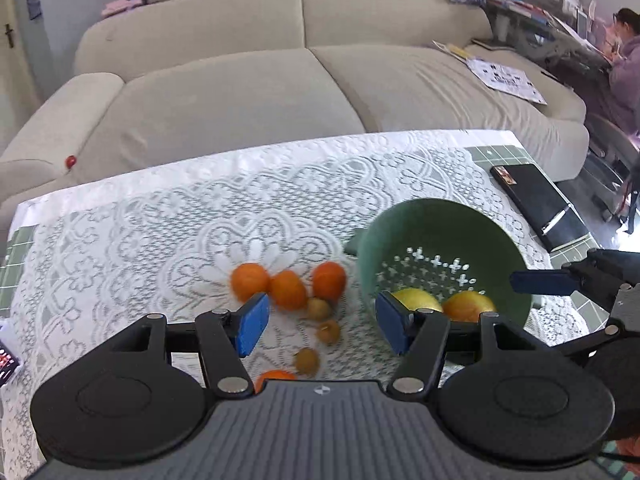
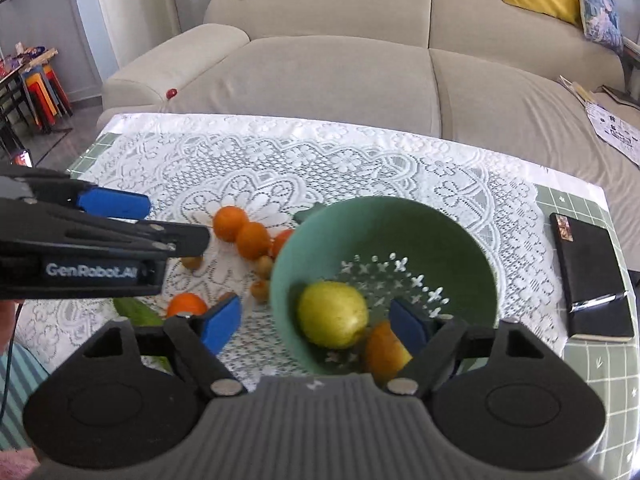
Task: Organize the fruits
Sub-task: 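Open both tools to drop the pear and apple, then lift away, then grasp a mandarin orange with the left tool while the right tool approaches another mandarin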
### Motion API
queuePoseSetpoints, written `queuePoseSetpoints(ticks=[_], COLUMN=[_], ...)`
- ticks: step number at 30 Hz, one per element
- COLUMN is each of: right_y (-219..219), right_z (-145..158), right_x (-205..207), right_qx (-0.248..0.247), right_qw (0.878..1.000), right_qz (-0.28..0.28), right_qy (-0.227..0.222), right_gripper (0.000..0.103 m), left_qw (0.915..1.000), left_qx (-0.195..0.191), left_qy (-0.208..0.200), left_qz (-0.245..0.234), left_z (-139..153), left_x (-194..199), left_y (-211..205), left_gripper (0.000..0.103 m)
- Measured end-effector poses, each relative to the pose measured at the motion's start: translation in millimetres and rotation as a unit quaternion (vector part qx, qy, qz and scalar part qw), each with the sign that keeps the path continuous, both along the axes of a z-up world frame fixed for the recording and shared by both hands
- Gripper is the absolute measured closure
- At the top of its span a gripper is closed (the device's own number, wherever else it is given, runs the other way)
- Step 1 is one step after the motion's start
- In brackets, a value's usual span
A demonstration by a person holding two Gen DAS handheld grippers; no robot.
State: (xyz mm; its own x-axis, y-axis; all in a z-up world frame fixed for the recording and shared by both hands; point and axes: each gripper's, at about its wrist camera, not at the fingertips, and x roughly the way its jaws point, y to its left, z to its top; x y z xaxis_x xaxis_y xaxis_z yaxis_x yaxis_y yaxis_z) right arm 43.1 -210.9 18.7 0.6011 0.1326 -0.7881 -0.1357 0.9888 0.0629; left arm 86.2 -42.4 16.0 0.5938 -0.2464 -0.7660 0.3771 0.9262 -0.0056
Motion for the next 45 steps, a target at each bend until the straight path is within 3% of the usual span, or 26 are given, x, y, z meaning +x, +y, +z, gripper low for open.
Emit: queuePoseSetpoints(ticks=[11,15,18,25,28,33,45], right_y=[42,55,63,78,81,77,69], right_z=[-3,-6,-12,-31,-42,-61,-84], right_x=[-19,-21,-17,-7,-3,3,18], right_qx=[0.008,0.027,0.038,0.044,0.037,0.032,0.046], right_qw=[0.999,0.999,0.998,0.996,0.996,0.994,0.991], right_qz=[0.022,0.041,0.046,0.061,0.063,0.062,0.068], right_qy=[-0.029,-0.016,0.005,0.041,0.056,0.081,0.102], right_gripper=[0.03,0.031,0.031,0.056,0.064,0.073,0.075], left_qw=[0.9992,0.9989,0.9984,0.996,0.9938,0.9903,0.9862], left_qx=[0.002,0.011,-0.003,-0.007,-0.031,-0.057,-0.034], left_qy=[-0.015,0.0,0.012,0.071,0.096,0.12,0.16], left_qz=[0.037,0.046,0.054,0.053,0.048,0.04,0.022], left_z=[-15,-24,-30,-50,-58,-69,-101], left_x=[-22,-24,-24,-13,-9,0,29], left_y=[52,66,78,91,93,86,65], left_gripper=[0.031,0.031,0.032,0.045,0.05,0.051,0.051])
